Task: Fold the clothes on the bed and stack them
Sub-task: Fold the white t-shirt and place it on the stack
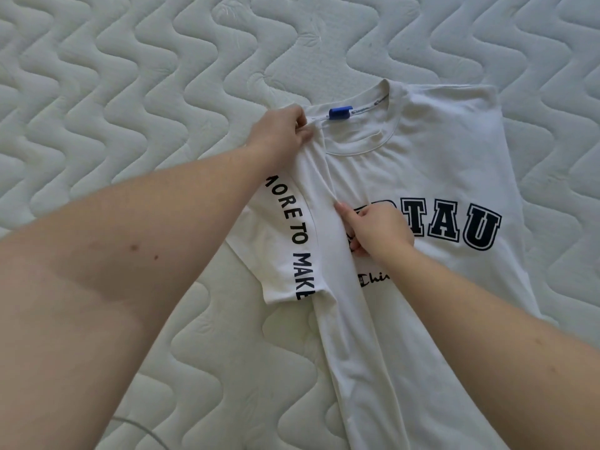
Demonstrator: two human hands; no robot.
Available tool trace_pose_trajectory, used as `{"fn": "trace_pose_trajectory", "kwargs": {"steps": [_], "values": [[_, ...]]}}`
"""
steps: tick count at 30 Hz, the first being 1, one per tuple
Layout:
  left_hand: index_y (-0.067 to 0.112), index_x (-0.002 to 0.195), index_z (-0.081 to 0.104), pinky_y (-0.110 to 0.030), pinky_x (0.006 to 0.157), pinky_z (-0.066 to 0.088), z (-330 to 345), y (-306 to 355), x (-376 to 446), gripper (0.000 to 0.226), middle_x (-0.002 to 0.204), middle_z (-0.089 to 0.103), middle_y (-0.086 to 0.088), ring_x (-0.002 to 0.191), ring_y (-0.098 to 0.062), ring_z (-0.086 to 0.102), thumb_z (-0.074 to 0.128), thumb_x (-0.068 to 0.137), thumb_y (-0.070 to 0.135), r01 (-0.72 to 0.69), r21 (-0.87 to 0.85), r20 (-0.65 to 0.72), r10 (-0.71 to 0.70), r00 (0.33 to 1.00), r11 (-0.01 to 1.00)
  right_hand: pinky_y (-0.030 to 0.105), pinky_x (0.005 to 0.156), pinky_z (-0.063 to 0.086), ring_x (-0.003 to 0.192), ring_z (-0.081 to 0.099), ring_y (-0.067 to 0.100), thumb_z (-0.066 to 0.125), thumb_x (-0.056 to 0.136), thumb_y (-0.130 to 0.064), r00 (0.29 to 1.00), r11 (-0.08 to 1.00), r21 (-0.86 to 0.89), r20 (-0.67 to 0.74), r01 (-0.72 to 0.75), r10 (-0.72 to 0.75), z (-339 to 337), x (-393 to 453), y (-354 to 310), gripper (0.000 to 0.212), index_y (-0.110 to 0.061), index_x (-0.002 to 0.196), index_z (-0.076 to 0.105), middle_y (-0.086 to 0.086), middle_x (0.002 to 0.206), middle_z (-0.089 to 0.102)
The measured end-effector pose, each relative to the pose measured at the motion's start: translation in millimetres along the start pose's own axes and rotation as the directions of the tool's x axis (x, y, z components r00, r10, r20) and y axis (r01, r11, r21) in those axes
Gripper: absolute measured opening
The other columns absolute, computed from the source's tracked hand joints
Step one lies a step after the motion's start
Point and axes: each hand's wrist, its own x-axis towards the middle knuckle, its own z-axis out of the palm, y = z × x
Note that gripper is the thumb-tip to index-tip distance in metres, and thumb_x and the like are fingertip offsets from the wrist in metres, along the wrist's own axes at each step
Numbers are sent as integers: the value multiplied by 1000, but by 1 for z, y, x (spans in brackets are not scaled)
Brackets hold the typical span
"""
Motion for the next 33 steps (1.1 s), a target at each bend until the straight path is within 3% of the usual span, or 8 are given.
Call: {"fn": "trace_pose_trajectory", "kwargs": {"steps": [6, 9, 12, 17, 21, 24, 28, 33], "values": [[10, 106, 57, -31, 83, 36, 6, 9, -43, 23, 98, 54, -5, 96, -23, 52, 53, 95, 30, -184, 15, -315, 179, 932, 983, 28, 57, 45, 68, 68, 21, 38, 87, -76, 999, 993, -109, -20, 48, -51, -1, -12, -3, 65, -16, 74, 62, -3, 67, 70], [6, 95, 59, -30, 74, 36, 6, 10, -91, 27, 84, 50, -1, 81, -24, 52, 57, 93, 33, -446, 68, -247, 448, 859, 892, 34, 64, 45, 80, 61, 21, 48, 93, -58, 978, 979, -91, -86, 180, -188, 9, -36, 12, 38, -21, 90, 54, -4, 83, 63], [9, 94, 57, -37, 73, 47, 20, 3, -151, 36, 88, 60, -10, 79, -29, 58, 58, 89, 44, -700, 199, -97, 725, 682, 685, 37, 71, 46, 87, 59, 24, 53, 95, -40, 942, 956, -6, -171, 294, -290, 25, -70, 43, 23, -21, 107, 53, -2, 96, 63], [18, 113, 47, -35, 73, 47, 49, -22, -219, 45, 100, 66, -9, 84, -27, 63, 67, 85, 48, -807, 335, 110, 830, 546, 486, 35, 67, 39, 84, 56, 28, 62, 91, -29, 900, 933, 5, -265, 360, -346, 53, -135, 99, 20, -12, 100, 55, -2, 88, 51], [16, 117, 47, -34, 63, 50, 48, -43, -231, 37, 95, 67, -12, 74, -29, 63, 54, 83, 3, -760, 402, 114, 796, 594, 510, 41, 67, 44, 80, 58, 34, 72, 84, -32, 879, 876, -225, -124, 426, -460, 84, -178, 133, 28, -8, 91, 59, 10, 86, 58], [12, 107, 56, -35, 60, 48, 38, -46, -231, 36, 87, 64, -12, 68, -29, 59, 55, 75, -5, -672, 444, 47, 733, 678, 593, 41, 66, 43, 77, 59, 32, 71, 83, -40, 880, 812, -426, -71, 399, -470, 96, -193, 143, 32, -10, 89, 59, 10, 85, 58], [9, 89, 69, -35, 59, 47, 24, -46, -229, 32, 82, 62, -12, 66, -29, 58, 61, 65, -10, -610, 553, 100, 681, 725, 568, 37, 61, 39, 68, 57, 29, 71, 73, -50, 877, 730, -591, -75, 344, -474, 103, -207, 148, 41, -13, 85, 59, 9, 79, 58], [12, 91, 70, -38, 68, 47, 28, -41, -238, 38, 88, 62, -12, 77, -32, 61, 42, 70, -4, -500, 583, 82, 567, 820, 640, 34, 57, 39, 59, 55, 25, 78, 63, -31, 870, 685, -641, -54, 346, -490, 112, -227, 162, 27, -15, 72, 58, 5, 67, 56]]}}
